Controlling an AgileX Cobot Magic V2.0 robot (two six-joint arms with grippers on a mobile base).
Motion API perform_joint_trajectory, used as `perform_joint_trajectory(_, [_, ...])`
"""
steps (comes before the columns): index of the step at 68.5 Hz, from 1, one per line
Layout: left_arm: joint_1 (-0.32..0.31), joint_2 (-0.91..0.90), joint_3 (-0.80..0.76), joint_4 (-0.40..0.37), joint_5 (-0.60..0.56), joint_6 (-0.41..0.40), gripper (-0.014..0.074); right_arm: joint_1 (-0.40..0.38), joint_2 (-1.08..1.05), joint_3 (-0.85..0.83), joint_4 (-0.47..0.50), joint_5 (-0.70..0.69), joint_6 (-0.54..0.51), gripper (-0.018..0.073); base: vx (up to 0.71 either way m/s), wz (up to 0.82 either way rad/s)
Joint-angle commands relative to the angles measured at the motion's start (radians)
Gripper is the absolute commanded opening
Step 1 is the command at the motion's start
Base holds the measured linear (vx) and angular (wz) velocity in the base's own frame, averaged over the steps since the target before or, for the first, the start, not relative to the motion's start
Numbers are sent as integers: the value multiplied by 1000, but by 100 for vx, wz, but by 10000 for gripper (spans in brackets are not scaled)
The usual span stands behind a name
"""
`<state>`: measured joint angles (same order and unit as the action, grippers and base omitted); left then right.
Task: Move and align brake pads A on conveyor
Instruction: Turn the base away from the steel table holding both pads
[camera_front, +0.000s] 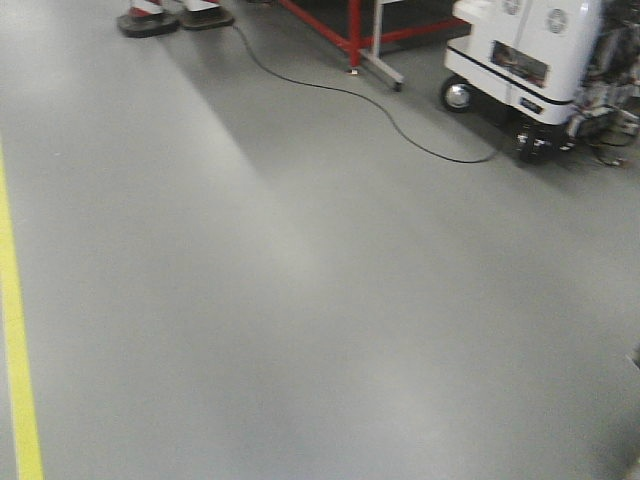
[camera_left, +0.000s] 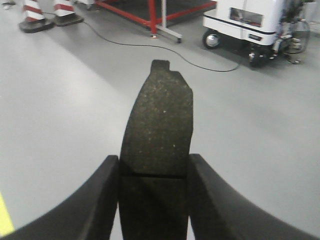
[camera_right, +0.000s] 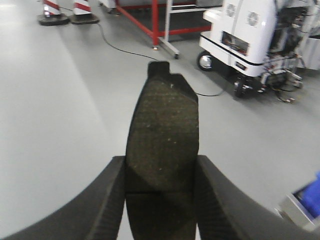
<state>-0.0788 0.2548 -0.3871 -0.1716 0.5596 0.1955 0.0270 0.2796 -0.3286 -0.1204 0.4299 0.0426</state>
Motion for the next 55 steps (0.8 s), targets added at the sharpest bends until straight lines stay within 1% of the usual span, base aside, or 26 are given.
perform_joint_trajectory(1, [-3,8,-31,-17,-91,-4,94,-5,6,-31,-10,-100,-12,101,10,46])
perform_joint_trajectory(55, [-3,8,-31,-17,-91,-4,94,-5,6,-31,-10,-100,-12,101,15,52])
